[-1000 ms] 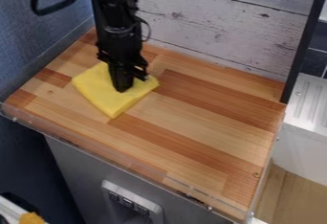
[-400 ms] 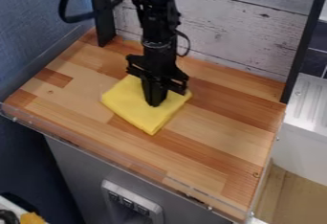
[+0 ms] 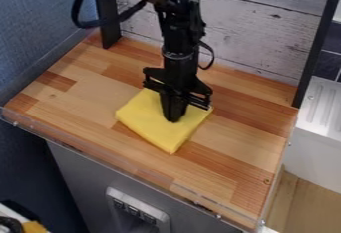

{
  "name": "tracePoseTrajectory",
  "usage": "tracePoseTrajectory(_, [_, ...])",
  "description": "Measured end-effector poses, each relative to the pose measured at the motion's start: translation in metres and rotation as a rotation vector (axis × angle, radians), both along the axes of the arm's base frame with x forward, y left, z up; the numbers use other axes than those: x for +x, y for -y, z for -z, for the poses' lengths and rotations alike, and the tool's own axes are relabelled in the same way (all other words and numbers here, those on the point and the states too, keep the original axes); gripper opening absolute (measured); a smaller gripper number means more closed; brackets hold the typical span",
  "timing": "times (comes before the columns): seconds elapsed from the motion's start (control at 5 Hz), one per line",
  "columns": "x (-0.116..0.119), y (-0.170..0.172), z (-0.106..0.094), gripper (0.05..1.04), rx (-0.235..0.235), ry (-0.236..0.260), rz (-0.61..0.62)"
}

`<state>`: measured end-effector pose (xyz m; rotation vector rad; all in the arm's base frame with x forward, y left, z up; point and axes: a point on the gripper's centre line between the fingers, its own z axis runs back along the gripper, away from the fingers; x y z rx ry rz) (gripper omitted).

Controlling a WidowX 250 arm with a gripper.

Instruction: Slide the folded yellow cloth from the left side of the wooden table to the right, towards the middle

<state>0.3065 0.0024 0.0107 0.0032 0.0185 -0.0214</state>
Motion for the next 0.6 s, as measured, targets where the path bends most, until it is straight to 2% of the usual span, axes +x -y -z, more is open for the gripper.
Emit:
tracePoseTrajectory(0.4, [0.001,0.013,0.000,0.067,-0.004,0.014,-0.013])
tracePoseTrajectory(0.6, [0.000,0.018,0.000,0.097,-0.003,0.018,-0.021])
